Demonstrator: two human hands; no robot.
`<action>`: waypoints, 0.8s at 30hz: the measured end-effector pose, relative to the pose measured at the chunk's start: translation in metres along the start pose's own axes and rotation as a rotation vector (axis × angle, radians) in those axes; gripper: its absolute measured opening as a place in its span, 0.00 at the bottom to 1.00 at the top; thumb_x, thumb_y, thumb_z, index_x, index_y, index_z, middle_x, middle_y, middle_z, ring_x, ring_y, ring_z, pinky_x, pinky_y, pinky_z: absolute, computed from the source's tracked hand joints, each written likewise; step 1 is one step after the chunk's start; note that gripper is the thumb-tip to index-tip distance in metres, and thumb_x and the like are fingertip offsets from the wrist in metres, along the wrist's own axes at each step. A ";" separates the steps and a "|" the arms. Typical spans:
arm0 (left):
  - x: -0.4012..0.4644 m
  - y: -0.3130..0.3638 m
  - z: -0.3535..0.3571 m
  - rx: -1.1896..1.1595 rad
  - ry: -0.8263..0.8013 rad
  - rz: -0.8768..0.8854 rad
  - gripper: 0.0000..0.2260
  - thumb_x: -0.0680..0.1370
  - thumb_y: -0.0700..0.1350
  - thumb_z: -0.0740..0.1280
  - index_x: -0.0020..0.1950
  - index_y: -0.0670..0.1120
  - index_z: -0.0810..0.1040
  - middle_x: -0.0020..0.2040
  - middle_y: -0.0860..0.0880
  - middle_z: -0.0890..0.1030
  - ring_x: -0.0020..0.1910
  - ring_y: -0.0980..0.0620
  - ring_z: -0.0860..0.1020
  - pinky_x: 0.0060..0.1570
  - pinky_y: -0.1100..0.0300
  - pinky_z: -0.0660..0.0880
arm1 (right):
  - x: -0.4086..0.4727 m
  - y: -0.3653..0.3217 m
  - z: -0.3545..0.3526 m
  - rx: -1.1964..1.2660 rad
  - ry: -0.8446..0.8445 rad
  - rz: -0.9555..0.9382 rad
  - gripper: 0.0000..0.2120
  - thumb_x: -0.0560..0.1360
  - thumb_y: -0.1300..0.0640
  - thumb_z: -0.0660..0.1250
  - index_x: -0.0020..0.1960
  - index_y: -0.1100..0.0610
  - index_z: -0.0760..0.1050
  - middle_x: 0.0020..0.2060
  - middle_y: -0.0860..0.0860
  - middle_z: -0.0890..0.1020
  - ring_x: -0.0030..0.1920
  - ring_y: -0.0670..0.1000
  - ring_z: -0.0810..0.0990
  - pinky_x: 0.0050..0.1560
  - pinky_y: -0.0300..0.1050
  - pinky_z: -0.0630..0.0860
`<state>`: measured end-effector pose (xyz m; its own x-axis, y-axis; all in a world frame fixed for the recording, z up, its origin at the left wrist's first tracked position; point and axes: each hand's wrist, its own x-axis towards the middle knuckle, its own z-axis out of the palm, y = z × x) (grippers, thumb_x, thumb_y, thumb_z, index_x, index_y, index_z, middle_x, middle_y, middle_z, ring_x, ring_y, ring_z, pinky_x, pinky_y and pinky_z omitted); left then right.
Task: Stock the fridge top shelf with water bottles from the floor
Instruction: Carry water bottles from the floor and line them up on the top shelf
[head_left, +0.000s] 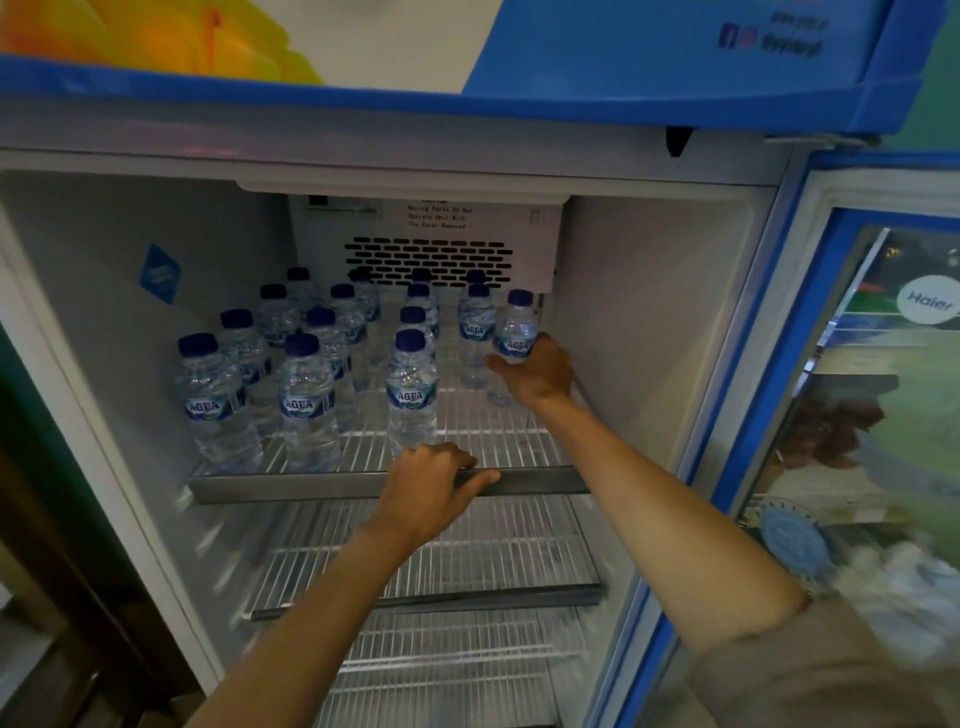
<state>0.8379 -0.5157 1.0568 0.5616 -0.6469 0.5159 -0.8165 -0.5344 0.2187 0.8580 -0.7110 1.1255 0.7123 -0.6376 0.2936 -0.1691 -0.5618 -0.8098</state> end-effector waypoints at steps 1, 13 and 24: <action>0.000 0.000 0.001 0.013 -0.006 0.001 0.22 0.77 0.66 0.57 0.42 0.52 0.82 0.39 0.54 0.81 0.36 0.57 0.77 0.38 0.59 0.74 | 0.001 -0.005 0.007 0.003 -0.008 -0.018 0.24 0.67 0.46 0.78 0.58 0.56 0.80 0.53 0.52 0.85 0.52 0.52 0.84 0.49 0.42 0.79; -0.001 -0.002 0.003 0.022 0.015 0.020 0.29 0.75 0.68 0.51 0.48 0.51 0.84 0.43 0.53 0.83 0.39 0.54 0.80 0.40 0.57 0.76 | 0.005 0.003 0.046 -0.006 -0.124 0.015 0.31 0.64 0.43 0.79 0.62 0.55 0.76 0.57 0.52 0.83 0.56 0.54 0.82 0.53 0.45 0.79; -0.001 0.000 0.003 0.040 0.001 0.013 0.30 0.76 0.68 0.49 0.47 0.50 0.84 0.43 0.53 0.83 0.38 0.55 0.79 0.42 0.56 0.77 | 0.004 0.017 0.025 -0.013 -0.276 -0.025 0.34 0.65 0.45 0.80 0.67 0.55 0.75 0.62 0.52 0.81 0.61 0.55 0.79 0.58 0.44 0.76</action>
<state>0.8374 -0.5167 1.0538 0.5505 -0.6536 0.5194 -0.8178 -0.5471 0.1783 0.8755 -0.7099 1.1002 0.8748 -0.4565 0.1621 -0.1568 -0.5833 -0.7970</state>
